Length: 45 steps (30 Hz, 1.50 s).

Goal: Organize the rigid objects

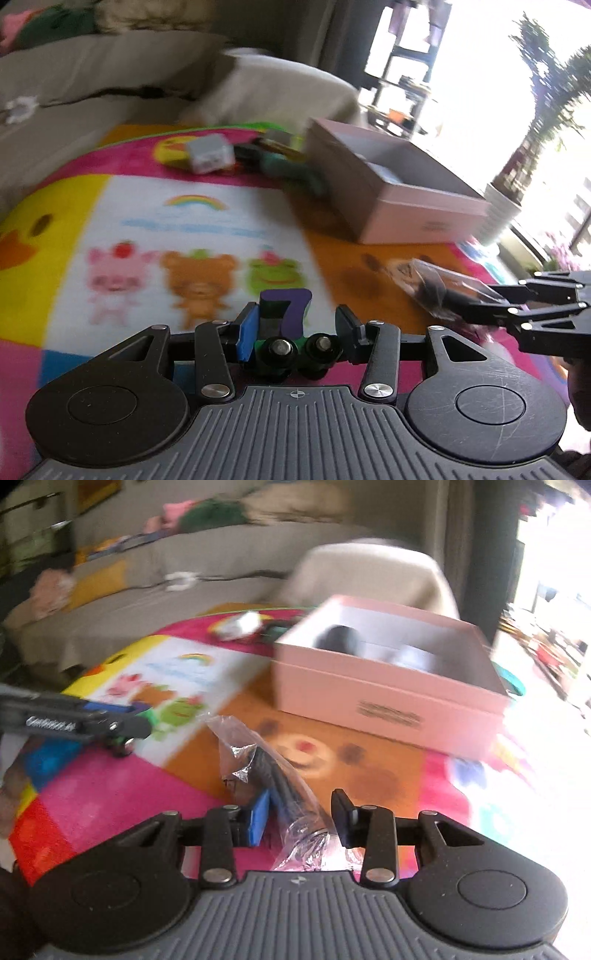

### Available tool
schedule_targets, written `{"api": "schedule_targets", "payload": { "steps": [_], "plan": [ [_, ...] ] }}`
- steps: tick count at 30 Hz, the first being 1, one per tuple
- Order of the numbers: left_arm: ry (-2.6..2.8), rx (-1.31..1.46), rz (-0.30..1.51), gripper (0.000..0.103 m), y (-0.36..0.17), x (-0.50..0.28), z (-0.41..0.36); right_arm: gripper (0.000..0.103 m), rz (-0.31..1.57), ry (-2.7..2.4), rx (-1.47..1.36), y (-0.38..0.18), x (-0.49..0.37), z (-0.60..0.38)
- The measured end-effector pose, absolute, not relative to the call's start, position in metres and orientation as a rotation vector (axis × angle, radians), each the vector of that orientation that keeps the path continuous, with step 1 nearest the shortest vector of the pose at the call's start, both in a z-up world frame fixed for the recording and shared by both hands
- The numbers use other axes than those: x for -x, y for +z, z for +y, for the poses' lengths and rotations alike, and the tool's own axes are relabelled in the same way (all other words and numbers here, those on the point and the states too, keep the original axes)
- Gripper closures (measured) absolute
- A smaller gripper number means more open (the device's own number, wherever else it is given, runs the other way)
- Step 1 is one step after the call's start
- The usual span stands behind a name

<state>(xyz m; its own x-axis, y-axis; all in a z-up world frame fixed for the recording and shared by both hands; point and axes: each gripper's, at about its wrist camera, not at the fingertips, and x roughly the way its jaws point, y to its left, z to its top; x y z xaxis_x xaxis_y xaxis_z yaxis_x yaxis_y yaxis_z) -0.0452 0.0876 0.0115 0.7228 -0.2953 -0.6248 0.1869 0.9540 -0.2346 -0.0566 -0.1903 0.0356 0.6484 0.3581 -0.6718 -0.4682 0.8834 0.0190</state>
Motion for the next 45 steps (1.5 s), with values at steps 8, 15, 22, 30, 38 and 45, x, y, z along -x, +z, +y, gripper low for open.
{"api": "schedule_targets", "payload": {
  "steps": [8, 15, 22, 30, 38, 45],
  "plan": [
    [-0.293, 0.044, 0.722, 0.045, 0.009, 0.051, 0.04, 0.064, 0.777, 0.471, 0.093, 0.031, 0.077, -0.199],
    [-0.296, 0.014, 0.705, 0.044, 0.007, 0.056, 0.04, 0.059, 0.733, 0.508, 0.112, 0.037, 0.073, -0.181],
    [-0.297, 0.046, 0.693, 0.044, 0.007, 0.06, 0.046, 0.057, 0.755, 0.501, 0.171, 0.029, 0.046, -0.162],
    [-0.327, 0.043, 0.694, 0.044, 0.011, 0.076, 0.043, 0.089, 0.736, 0.567, 0.192, 0.046, 0.084, -0.177],
    [-0.446, 0.022, 0.676, 0.044, 0.043, 0.089, 0.018, 0.093, 0.549, 0.44, 0.047, 0.099, 0.115, -0.243],
    [-0.464, -0.011, 0.535, 0.044, 0.11, 0.065, 0.001, 0.093, 0.482, 0.368, -0.018, 0.104, 0.124, -0.275]
  ]
}}
